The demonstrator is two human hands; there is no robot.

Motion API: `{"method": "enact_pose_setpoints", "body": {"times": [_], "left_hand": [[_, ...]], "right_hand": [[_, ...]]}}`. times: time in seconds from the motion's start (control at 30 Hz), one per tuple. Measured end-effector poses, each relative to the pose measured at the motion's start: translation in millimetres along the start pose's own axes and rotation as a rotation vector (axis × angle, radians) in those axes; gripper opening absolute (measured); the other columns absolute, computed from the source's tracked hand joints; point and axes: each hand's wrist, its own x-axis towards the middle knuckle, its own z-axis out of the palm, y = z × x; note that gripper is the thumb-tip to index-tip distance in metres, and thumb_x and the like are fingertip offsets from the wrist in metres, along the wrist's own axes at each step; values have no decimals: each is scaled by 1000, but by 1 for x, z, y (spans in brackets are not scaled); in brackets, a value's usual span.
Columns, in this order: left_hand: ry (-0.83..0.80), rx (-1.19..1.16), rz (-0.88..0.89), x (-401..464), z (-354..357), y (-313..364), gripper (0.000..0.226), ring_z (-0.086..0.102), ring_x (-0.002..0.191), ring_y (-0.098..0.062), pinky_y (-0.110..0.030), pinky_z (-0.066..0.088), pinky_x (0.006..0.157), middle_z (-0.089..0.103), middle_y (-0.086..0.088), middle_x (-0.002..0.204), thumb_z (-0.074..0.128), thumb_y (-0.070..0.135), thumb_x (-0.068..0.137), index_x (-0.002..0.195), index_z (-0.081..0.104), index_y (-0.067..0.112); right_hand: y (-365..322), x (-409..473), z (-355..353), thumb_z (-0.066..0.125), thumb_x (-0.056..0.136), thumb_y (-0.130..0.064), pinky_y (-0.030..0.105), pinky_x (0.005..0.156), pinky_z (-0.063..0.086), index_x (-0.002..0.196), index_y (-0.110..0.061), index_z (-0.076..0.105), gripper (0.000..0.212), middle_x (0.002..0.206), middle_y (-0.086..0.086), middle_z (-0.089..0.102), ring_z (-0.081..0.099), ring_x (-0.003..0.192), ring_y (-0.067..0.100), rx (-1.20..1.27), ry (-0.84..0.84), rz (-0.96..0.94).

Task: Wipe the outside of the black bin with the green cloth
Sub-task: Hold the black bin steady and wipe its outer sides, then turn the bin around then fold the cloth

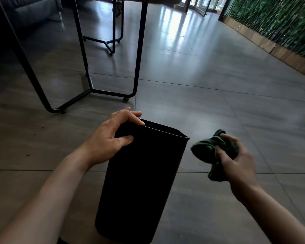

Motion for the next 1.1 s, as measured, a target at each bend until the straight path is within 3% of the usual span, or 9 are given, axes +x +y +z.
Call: {"method": "enact_pose_setpoints", "body": {"times": [0.13, 0.27, 0.4, 0.47, 0.57, 0.7, 0.83, 1.0, 1.1], "left_hand": [[44, 15, -13, -1, -6, -6, 47, 27, 146, 2, -27, 22, 117, 53, 13, 143, 59, -7, 87, 105, 62, 36], [185, -28, -94, -2, 2, -11, 13, 33, 136, 13, -17, 25, 112, 46, 9, 143, 53, 27, 83, 95, 55, 32], [357, 62, -210, 0, 3, -21, 53, 36, 125, 9, -6, 21, 94, 32, 14, 143, 47, 73, 75, 98, 42, 25], [444, 23, -259, 2, -4, -25, 61, 34, 131, -1, -17, 22, 101, 32, 10, 142, 48, 74, 70, 98, 41, 20], [507, -67, -314, -1, -13, -29, 48, 36, 133, -5, -20, 24, 100, 33, 8, 142, 51, 67, 69, 89, 41, 24], [505, -155, -331, -3, -18, -34, 35, 34, 136, -1, -27, 26, 107, 32, 13, 149, 53, 53, 74, 89, 41, 24], [464, -246, -321, -6, -17, -33, 27, 32, 137, 1, -28, 23, 107, 30, 16, 154, 52, 41, 73, 93, 45, 24], [451, -314, -353, -11, -16, -23, 25, 37, 137, -5, -29, 26, 107, 39, 4, 153, 46, 33, 74, 99, 50, 29], [446, -240, -424, -17, -23, -18, 54, 49, 124, -13, -32, 38, 98, 47, -2, 147, 39, 39, 77, 130, 48, 37]], "right_hand": [[8, -16, 44, 63, 99, -1, 59, 105, 49, 132, -14, 63, 35, 126, 21, 70, 67, 110, 35, 368, -16, 285], [15, -59, 100, 61, 102, -8, 43, 81, 56, 127, -21, 63, 27, 118, 16, 74, 69, 99, 31, 447, -81, 340], [28, -85, 123, 62, 103, -16, 30, 67, 62, 114, -35, 63, 22, 102, -4, 75, 75, 89, 10, 332, -191, 371], [39, -91, 122, 63, 101, -11, 40, 82, 64, 111, -30, 65, 21, 102, -1, 76, 74, 93, 16, 147, -324, 403], [53, -88, 110, 62, 97, -2, 39, 78, 63, 105, -18, 71, 20, 95, 11, 79, 75, 84, 24, 42, -426, 539], [51, -44, 77, 56, 99, -10, 38, 60, 52, 100, -2, 66, 14, 86, 30, 71, 65, 66, 35, 186, -256, 705], [34, 18, 55, 67, 95, -32, 31, 51, 51, 102, -1, 70, 32, 74, 18, 70, 65, 52, 29, 307, -182, 728], [26, 42, 59, 84, 84, -38, 54, 90, 61, 114, 2, 70, 52, 102, 23, 77, 76, 92, 39, 257, -211, 674], [31, 34, 72, 78, 90, -43, 57, 96, 58, 116, -1, 70, 50, 105, 21, 76, 74, 94, 39, 252, -332, 711]]}}
